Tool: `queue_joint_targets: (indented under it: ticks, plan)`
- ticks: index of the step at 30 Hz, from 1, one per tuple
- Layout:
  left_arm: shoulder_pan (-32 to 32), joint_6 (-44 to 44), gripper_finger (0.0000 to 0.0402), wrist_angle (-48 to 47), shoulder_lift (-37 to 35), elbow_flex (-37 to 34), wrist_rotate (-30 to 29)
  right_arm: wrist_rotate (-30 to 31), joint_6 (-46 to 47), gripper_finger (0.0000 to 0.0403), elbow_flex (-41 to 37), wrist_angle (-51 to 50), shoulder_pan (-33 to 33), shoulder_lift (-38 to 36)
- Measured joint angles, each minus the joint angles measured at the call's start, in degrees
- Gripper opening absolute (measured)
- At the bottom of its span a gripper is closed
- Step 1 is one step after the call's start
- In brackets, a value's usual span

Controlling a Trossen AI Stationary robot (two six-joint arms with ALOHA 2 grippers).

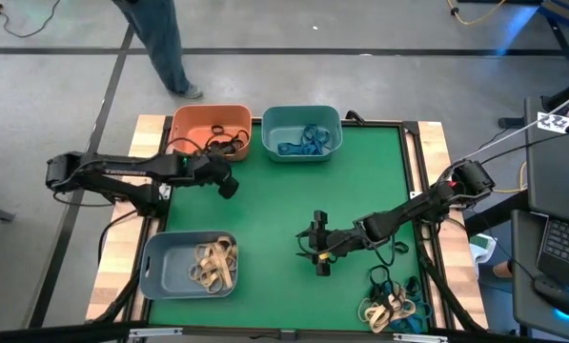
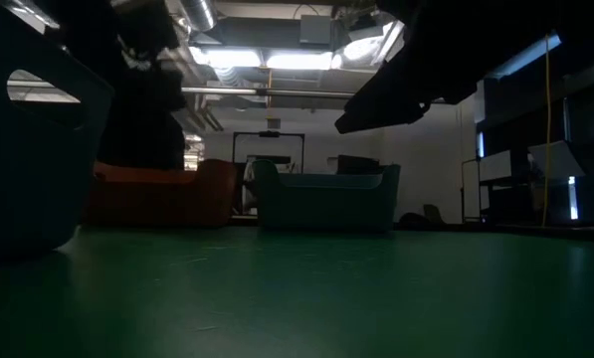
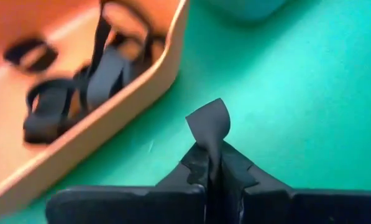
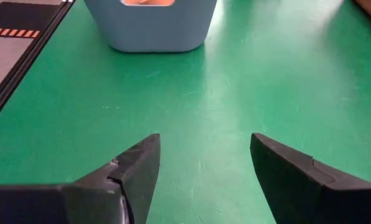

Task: Sort rubber bands into baskets
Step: Put the black rubber band into the orange bin

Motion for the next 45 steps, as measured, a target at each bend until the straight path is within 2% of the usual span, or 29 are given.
queue_joint_targets:
  ticks: [5, 10, 14, 19, 24, 28, 34, 37, 45]
  plan:
    - [1.0, 5.8, 0.0006, 3.1, -1.4, 2.8, -3.3, 0.0, 0.0, 0.025, 0.0, 0.0, 0.0, 0.0]
    - [6.6, 12.6, 0.0004, 9.8, -0.6, 2.7, -4.1, 0.0, 0.0, 0.025, 0.0, 0.3, 0.0, 0.0]
    - [12.1, 14.9, 0.002, 10.8, 0.9, 2.6, -7.0, 0.0, 0.0, 0.025, 0.0, 0.4, 0.0, 0.0]
    - [17.0, 14.9, 0.0052, 10.7, 2.3, 2.6, -7.1, 0.0, 0.0, 0.025, 0.0, 0.5, 0.0, 0.0]
    - [18.6, 15.0, 0.0108, 10.6, 2.4, 2.6, -1.5, 0.0, 0.0, 0.025, 0.0, 0.5, 0.0, 0.0]
    - [18.6, 13.8, 0.0143, 4.9, 2.0, 4.1, 3.6, 0.0, 0.0, 0.025, 0.0, 0.4, 0.0, 0.0]
    - [15.9, 11.6, 0.0156, -3.8, -0.8, 7.5, 6.2, 0.0, 0.0, 0.025, 0.0, 0.5, 0.0, 0.0]
    - [12.2, 10.8, 0.0156, -2.6, -2.7, 7.9, 8.2, 0.0, 0.0, 0.025, 0.0, 0.5, 0.0, 0.0]
    - [-1.3, 8.5, 0.0156, 5.1, -3.5, 7.9, 8.4, 0.0, -1.5, 0.025, 0.0, 1.0, 0.0, 0.0]
